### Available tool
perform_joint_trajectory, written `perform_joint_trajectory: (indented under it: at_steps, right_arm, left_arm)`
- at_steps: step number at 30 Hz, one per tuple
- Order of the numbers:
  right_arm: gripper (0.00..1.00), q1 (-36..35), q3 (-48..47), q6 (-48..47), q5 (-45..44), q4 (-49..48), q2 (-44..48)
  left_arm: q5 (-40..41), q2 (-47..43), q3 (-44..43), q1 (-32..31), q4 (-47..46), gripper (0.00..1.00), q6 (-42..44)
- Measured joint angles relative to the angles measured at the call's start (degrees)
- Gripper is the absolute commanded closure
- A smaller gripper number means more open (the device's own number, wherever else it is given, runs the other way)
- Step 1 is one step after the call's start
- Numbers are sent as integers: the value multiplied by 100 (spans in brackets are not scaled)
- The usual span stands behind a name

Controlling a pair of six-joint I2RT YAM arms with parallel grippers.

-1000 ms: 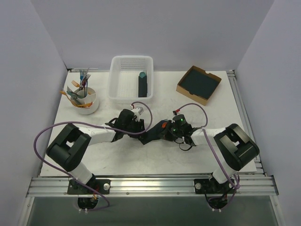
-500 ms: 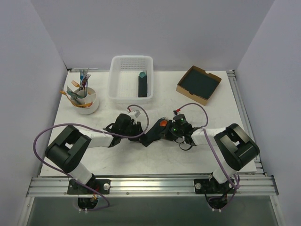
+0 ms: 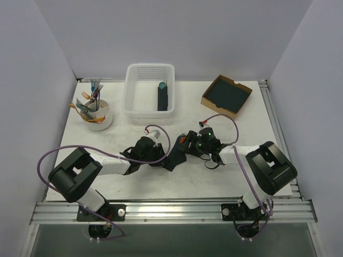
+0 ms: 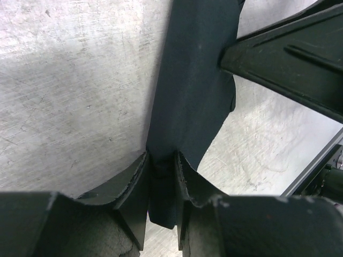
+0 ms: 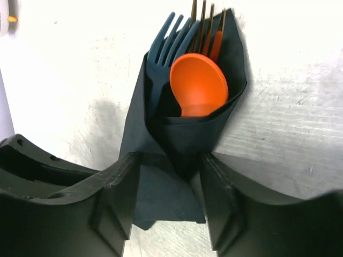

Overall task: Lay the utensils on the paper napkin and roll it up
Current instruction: Roll the napkin at the center of the board.

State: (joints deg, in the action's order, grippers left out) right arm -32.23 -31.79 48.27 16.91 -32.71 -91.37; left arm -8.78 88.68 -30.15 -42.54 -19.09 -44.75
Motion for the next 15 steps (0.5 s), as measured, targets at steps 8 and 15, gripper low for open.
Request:
perform_joint_trajectory:
  at_steps: [8, 15]
  right_arm:
    - [39, 7, -109, -105, -120, -11, -9]
    - [49, 7, -111, -179, -365, 199, 68]
  left_arm:
    - [107, 2, 0, -52, 4, 69, -162]
    - [96, 66, -81, -61, 55, 69, -227]
